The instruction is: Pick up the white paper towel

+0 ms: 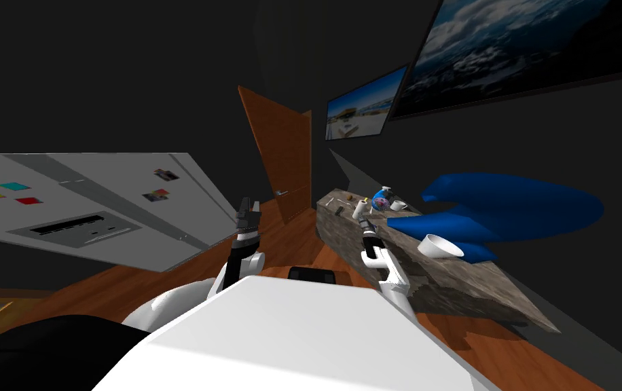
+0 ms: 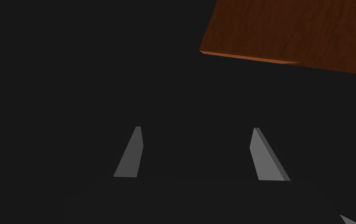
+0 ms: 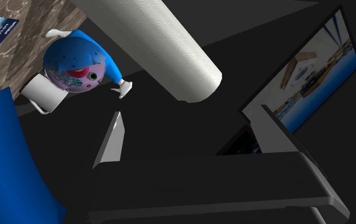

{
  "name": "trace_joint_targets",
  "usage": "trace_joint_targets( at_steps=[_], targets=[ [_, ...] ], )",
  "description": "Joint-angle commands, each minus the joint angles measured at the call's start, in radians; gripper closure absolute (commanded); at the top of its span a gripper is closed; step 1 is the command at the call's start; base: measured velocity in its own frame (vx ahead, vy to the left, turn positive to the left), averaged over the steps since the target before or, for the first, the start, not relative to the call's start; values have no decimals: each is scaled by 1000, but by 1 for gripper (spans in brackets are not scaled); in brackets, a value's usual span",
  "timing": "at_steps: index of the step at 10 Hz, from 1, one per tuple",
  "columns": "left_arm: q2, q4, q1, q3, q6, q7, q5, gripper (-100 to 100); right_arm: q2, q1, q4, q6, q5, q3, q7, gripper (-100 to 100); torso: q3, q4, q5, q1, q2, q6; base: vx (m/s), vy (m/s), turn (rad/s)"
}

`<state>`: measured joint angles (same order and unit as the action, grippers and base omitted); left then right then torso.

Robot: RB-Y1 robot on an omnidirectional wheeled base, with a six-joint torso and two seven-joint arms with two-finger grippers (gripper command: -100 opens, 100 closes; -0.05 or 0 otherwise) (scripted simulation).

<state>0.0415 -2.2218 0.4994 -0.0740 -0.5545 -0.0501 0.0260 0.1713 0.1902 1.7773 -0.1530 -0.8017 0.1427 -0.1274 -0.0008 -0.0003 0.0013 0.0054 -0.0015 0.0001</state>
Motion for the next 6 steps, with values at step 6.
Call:
trace_joint_targets(
  at_steps=[6],
  targets=[
    [0, 0, 0, 0, 0, 0, 0, 0, 18, -66, -136, -154, -168, 55, -18, -100, 1, 0, 0, -1, 1, 0, 20, 76, 67]
  ],
)
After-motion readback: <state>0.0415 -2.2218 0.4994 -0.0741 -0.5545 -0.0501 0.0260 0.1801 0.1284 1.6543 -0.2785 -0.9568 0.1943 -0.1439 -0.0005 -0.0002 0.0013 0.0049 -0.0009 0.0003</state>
